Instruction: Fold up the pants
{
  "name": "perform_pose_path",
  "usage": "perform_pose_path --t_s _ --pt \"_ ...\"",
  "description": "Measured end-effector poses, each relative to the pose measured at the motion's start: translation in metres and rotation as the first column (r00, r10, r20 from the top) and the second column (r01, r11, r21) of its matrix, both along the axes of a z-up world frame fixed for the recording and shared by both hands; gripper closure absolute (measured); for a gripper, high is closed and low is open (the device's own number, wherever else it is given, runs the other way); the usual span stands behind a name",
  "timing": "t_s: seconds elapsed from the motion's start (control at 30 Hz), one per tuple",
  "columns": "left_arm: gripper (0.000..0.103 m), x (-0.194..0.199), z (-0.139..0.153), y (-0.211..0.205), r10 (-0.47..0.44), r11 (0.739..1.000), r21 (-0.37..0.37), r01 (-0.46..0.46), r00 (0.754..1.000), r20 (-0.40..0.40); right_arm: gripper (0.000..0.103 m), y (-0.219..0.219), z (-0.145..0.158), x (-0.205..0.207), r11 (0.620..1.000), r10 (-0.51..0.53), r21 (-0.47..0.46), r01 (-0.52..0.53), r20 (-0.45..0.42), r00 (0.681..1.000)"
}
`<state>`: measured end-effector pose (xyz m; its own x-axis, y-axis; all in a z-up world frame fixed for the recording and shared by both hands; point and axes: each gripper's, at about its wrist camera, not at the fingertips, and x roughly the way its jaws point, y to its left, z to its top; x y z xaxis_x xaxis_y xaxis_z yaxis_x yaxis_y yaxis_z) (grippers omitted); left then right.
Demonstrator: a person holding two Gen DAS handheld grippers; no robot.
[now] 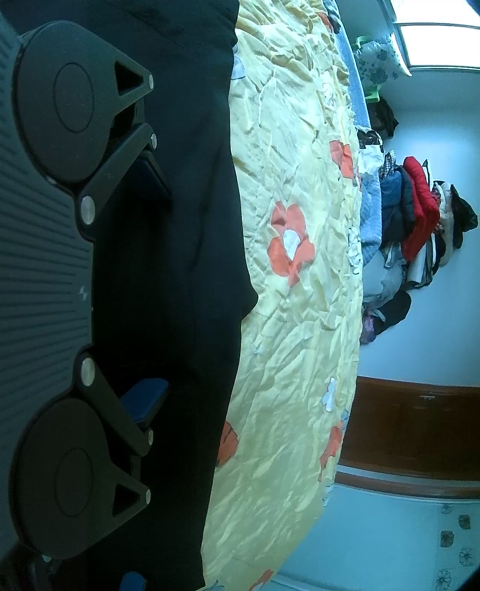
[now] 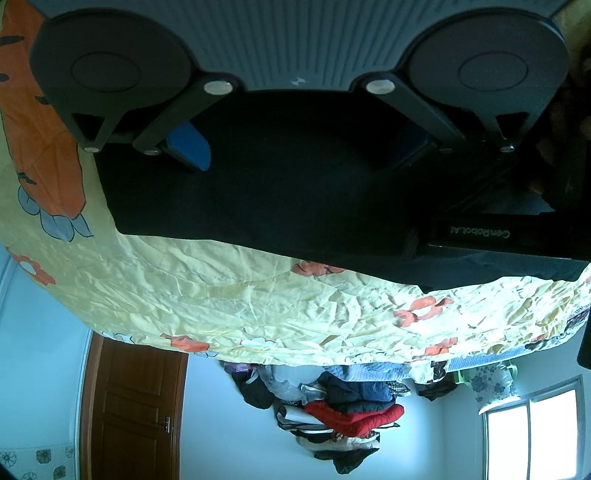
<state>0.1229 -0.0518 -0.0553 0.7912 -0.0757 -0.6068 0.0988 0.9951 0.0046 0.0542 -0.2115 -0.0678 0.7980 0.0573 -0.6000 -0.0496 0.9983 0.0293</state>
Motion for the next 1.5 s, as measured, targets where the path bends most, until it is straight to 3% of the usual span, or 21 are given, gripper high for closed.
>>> perform_pose_path --t_s 0.7,1.5 --pt "0.0 -0.0016 0.0022 0.0062 0.004 0.999 -0.036 -0.003 1.0 0.021 0.0 -0.0003 0.0 0.0011 1.0 -0.001 -0.001 0.001 0.001 1.0" --pt "0.001 -0.0029 0.0012 0.0027 -0.05 0.999 -0.018 0.05 0.999 -0.007 0.0 0.0052 0.0025 -0.0013 1.0 -0.005 -0.016 0.005 -0.012 1.0"
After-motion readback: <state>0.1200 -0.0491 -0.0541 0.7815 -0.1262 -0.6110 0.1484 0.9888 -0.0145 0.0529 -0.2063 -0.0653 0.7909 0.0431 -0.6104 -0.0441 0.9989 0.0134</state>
